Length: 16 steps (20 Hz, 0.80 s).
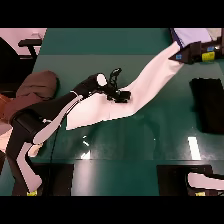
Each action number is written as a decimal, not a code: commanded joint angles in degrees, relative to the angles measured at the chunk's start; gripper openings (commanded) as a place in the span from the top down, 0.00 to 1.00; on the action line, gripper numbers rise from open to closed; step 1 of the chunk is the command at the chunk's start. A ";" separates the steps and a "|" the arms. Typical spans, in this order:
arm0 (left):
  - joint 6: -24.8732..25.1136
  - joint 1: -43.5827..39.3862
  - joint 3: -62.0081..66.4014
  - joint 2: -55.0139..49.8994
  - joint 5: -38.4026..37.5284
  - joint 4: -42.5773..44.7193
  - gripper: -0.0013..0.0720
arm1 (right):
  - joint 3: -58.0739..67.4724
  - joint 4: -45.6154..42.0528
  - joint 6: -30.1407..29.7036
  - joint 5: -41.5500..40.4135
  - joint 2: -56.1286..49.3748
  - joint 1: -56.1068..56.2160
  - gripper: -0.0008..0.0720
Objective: Fold the shirts.
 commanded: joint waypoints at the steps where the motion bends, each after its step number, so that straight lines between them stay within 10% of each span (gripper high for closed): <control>1: -0.17 -0.57 1.16 -1.05 -0.28 0.09 0.95 | 4.26 0.52 0.72 -1.55 0.59 6.38 0.96; 16: 1.88 22.36 14.73 22.14 -20.41 22.88 0.95 | 5.44 6.43 -4.81 -18.45 -11.30 38.93 0.96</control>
